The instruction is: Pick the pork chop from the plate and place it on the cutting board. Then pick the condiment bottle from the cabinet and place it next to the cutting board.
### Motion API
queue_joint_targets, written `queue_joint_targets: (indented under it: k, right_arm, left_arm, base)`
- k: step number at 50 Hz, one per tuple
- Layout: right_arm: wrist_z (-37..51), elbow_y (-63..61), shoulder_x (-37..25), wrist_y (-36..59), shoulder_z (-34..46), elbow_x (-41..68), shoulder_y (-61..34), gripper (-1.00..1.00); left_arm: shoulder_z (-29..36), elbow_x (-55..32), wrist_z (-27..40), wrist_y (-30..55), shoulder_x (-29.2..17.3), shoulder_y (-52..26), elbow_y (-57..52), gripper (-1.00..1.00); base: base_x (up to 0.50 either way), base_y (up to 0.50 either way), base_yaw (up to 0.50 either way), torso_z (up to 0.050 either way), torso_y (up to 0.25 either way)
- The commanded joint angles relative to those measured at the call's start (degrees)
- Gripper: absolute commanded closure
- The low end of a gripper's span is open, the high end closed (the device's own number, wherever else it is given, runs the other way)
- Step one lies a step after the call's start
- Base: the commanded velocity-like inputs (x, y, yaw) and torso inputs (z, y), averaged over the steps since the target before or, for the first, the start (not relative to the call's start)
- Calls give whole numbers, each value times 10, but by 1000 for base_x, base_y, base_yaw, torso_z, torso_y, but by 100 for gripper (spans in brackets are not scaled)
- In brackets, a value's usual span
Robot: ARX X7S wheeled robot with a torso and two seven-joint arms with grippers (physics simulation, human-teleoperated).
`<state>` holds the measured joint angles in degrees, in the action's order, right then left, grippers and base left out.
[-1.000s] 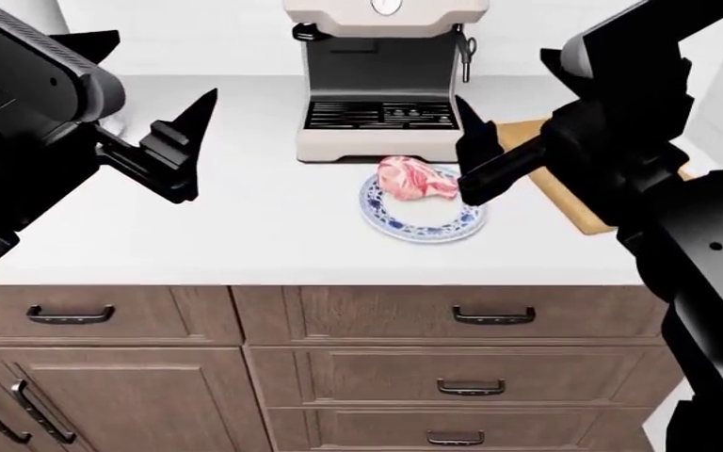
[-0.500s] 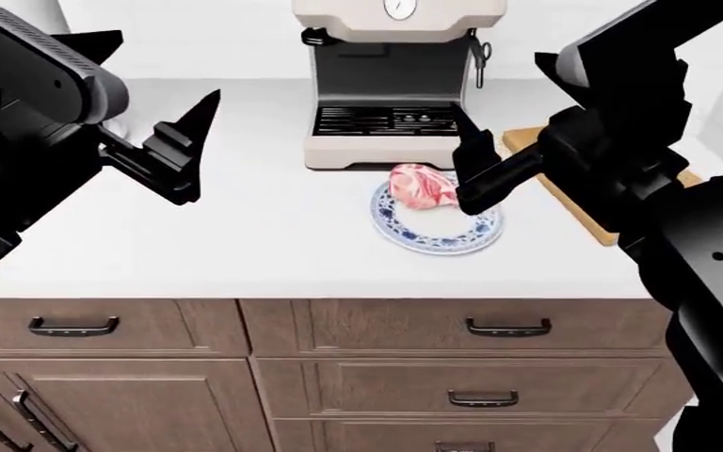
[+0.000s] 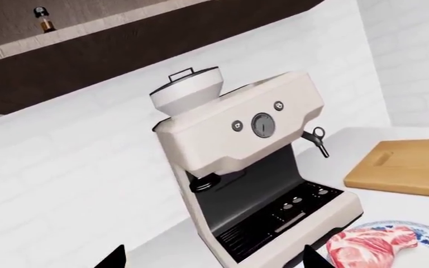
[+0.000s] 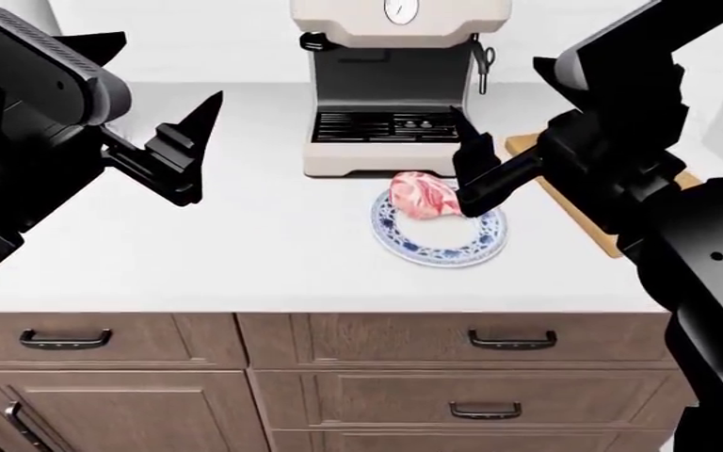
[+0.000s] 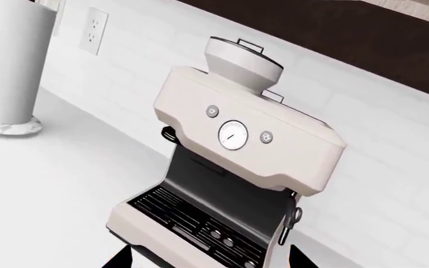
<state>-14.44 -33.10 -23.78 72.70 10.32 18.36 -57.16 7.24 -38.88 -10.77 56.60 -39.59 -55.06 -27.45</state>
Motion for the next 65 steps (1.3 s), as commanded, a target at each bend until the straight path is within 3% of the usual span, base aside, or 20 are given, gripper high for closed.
queue_joint_targets:
  k: [1, 45, 55, 65]
  right_arm:
    - [-1, 2, -2, -5, 1, 3, 3, -100]
    - [-9, -20, -26, 2, -25, 23, 32, -100]
    - [-23, -128, -57, 78, -104, 63, 78, -100]
    - [-33, -194, -64, 115, -156, 90, 106, -100]
  left_arm:
    - [-2, -3, 2, -2, 0, 2, 0, -100]
    - [-9, -13, 8, -2, -9, 14, -12, -100]
    - [-20, -20, 11, 0, -12, 12, -14, -100]
    - [-78, 1, 60, 0, -34, 8, 2, -100]
  base:
    - [82, 0, 0, 0, 0]
    - [176, 0, 0, 0, 0]
    - [202, 0, 0, 0, 2]
    - [201, 0, 0, 0, 0]
